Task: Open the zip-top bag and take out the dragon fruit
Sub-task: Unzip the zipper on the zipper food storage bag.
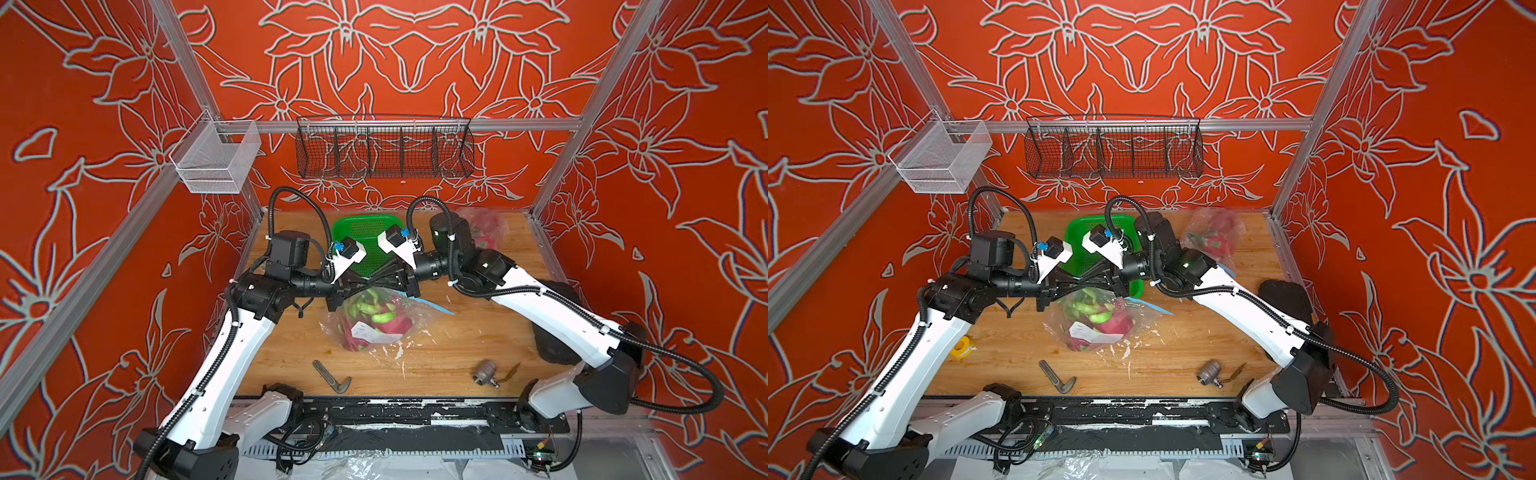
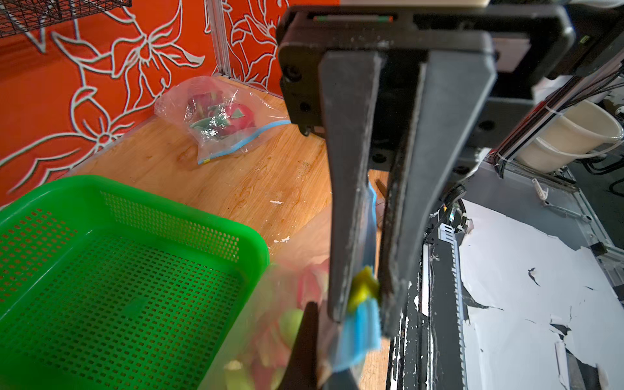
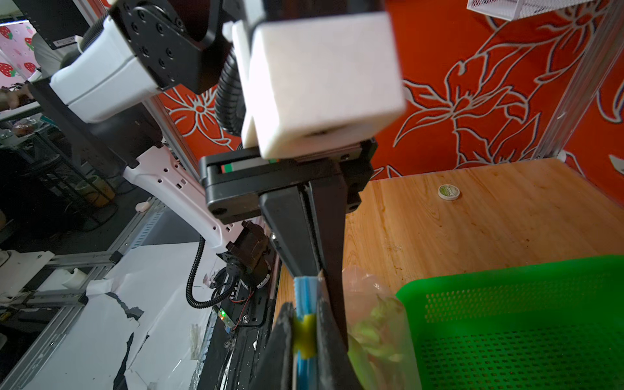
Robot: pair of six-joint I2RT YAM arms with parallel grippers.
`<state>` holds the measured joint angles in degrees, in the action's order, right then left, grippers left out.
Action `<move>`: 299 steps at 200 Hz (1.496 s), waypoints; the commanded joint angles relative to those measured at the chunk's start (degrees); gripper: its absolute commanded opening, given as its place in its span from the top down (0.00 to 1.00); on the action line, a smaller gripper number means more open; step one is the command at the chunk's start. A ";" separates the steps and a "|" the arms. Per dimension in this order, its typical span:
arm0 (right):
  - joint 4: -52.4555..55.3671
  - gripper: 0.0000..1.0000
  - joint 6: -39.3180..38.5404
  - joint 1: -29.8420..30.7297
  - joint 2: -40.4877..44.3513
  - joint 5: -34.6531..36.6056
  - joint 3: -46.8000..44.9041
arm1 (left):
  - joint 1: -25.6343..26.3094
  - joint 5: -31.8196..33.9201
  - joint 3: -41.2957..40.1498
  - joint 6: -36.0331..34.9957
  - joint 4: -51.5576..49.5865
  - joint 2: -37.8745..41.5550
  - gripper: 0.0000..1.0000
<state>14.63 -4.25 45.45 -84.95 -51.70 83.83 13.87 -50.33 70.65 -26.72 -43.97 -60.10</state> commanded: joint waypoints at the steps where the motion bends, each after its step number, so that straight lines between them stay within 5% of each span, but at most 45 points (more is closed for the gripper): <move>1: 1.62 1.00 -2.11 -0.09 2.11 -0.22 0.25 | -0.16 0.32 -0.47 -1.56 0.35 1.17 1.00; 117: 3.88 1.00 -3.95 -3.20 9.76 3.01 -6.59 | -0.38 4.70 -0.34 -6.19 -3.06 2.35 1.00; 138: 4.25 1.00 -2.49 -3.24 7.68 -1.08 -3.86 | 1.17 4.89 1.43 -6.23 -5.52 0.28 0.58; 160: 6.49 1.00 -2.32 -3.09 5.43 -3.75 -0.60 | 3.53 5.33 4.77 -6.74 -8.77 -1.97 0.38; 192: 7.45 1.00 -2.52 -3.09 4.46 -4.28 0.46 | 3.97 3.82 7.24 -6.38 -7.93 -1.76 0.46; 224: 8.61 1.00 -2.55 -3.01 3.05 -5.49 2.11 | 3.97 2.56 9.53 -5.55 -6.76 -2.28 0.69; 242: 8.33 1.00 -2.30 -3.04 2.38 -5.52 2.72 | 3.97 1.39 10.72 -5.36 -6.92 -3.13 0.93; 253: 7.66 1.00 -1.85 -2.92 2.26 -5.39 2.80 | 4.06 0.28 11.21 -5.21 -7.33 -3.67 1.00; 279: 7.15 1.00 -1.34 -2.84 1.77 -5.26 3.66 | 4.76 -0.21 12.05 -4.59 -8.63 -4.83 0.99; 299: 7.48 1.00 -1.37 -2.85 1.39 -5.34 4.40 | 4.94 -0.21 11.40 -4.15 -8.65 -4.86 0.77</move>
<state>23.09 -5.58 42.17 -82.72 -54.76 85.36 18.00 -47.97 81.58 -31.03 -51.42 -64.53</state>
